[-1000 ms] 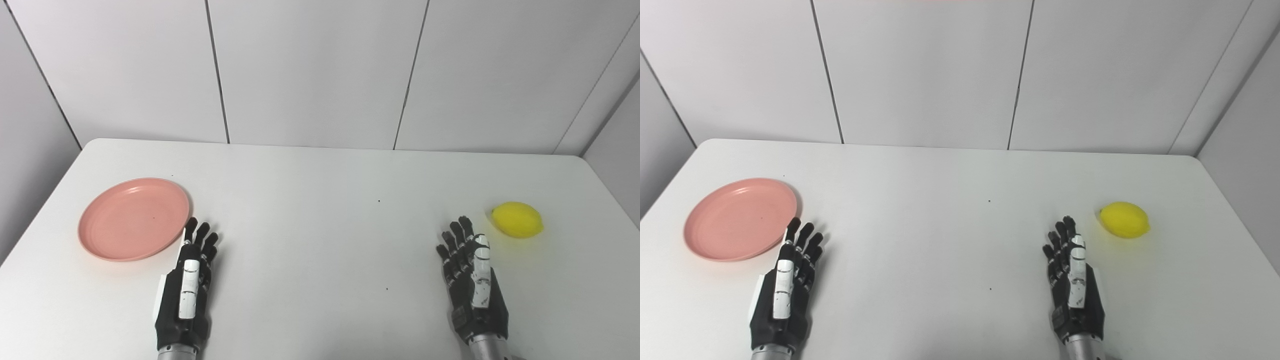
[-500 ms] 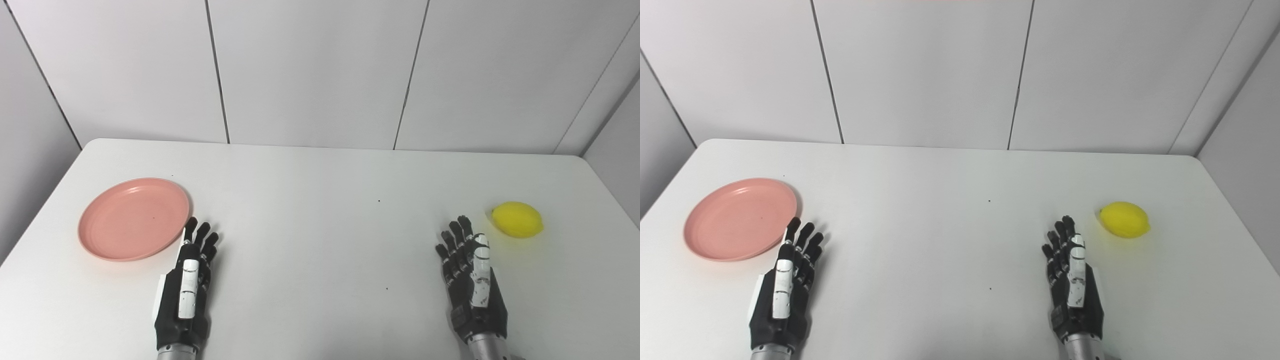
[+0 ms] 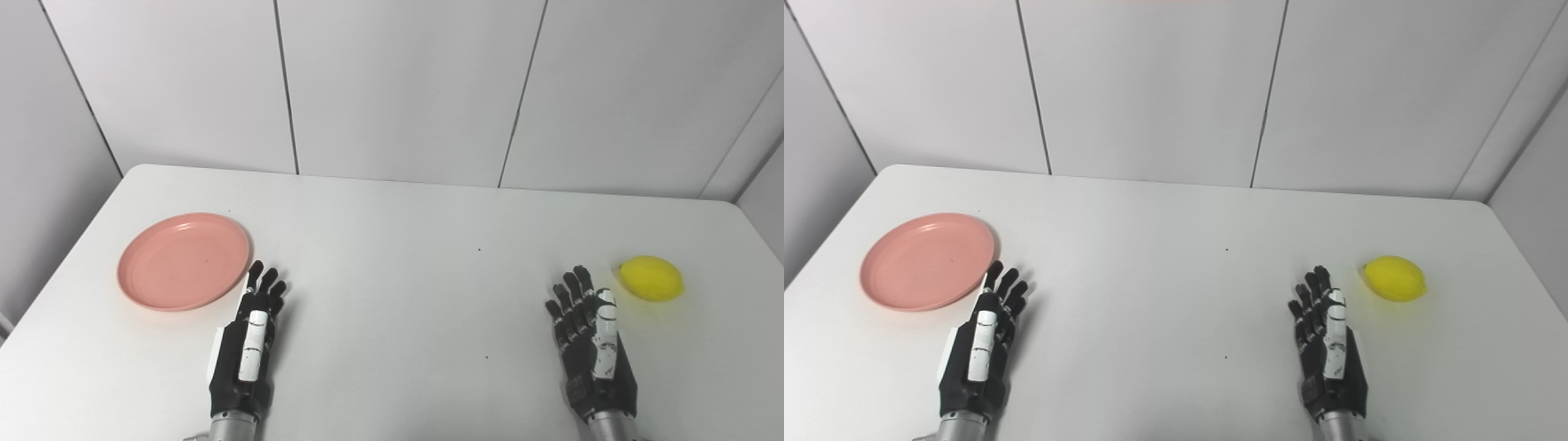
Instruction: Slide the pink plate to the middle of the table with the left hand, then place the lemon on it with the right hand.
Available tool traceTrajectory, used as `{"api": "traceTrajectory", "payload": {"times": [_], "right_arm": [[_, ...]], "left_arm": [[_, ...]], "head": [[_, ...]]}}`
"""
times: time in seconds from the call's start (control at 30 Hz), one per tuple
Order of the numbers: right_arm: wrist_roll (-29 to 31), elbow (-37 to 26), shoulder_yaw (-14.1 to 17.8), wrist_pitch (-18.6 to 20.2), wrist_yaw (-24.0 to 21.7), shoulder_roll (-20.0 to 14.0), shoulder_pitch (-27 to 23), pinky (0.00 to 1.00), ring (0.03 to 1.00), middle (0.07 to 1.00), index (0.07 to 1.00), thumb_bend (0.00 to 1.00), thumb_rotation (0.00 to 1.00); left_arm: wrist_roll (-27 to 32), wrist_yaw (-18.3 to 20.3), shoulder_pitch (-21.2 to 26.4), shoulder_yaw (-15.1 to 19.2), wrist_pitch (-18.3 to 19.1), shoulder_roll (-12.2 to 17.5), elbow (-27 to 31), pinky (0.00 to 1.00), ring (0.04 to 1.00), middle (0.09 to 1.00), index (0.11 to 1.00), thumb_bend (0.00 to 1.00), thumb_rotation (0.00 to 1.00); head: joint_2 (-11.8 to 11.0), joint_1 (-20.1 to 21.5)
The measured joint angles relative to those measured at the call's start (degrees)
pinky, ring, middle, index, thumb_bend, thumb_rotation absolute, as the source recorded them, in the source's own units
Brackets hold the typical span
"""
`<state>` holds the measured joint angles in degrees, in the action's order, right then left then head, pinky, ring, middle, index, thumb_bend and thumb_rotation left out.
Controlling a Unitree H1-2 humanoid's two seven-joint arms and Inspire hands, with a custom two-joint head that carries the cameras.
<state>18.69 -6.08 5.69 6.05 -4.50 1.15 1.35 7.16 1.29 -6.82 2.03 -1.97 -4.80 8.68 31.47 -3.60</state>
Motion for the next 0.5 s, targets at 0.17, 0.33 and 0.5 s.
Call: {"api": "traceTrajectory", "payload": {"times": [0.17,0.33,0.5], "right_arm": [[0.8,2.1,0.6,-1.6,-1.9,-1.0,-0.7,1.0,1.0,1.0,1.0,0.74,0.99],[1.8,3.5,1.2,-2.1,-3.4,-1.7,-1.3,1.0,1.0,1.0,1.0,0.75,0.98],[2.3,3.9,1.5,-2.1,-3.7,-1.9,-1.6,1.0,1.0,1.0,1.0,0.74,0.98]], "left_arm": [[-0.3,-0.9,0.4,-0.4,-0.9,-0.2,-0.7,0.98,0.936,0.955,0.948,0.72,0.84],[-0.5,-1.2,0.8,-0.7,-1.4,-0.5,-1.5,0.97,0.936,0.954,0.943,0.7,0.83],[-1.2,-1.7,1.1,-0.9,-2.6,-1.1,-2.0,0.98,0.942,0.958,0.948,0.7,0.85]], "head": [[-1.1,-1.8],[-2.5,-4.0],[-3.3,-4.5]]}}
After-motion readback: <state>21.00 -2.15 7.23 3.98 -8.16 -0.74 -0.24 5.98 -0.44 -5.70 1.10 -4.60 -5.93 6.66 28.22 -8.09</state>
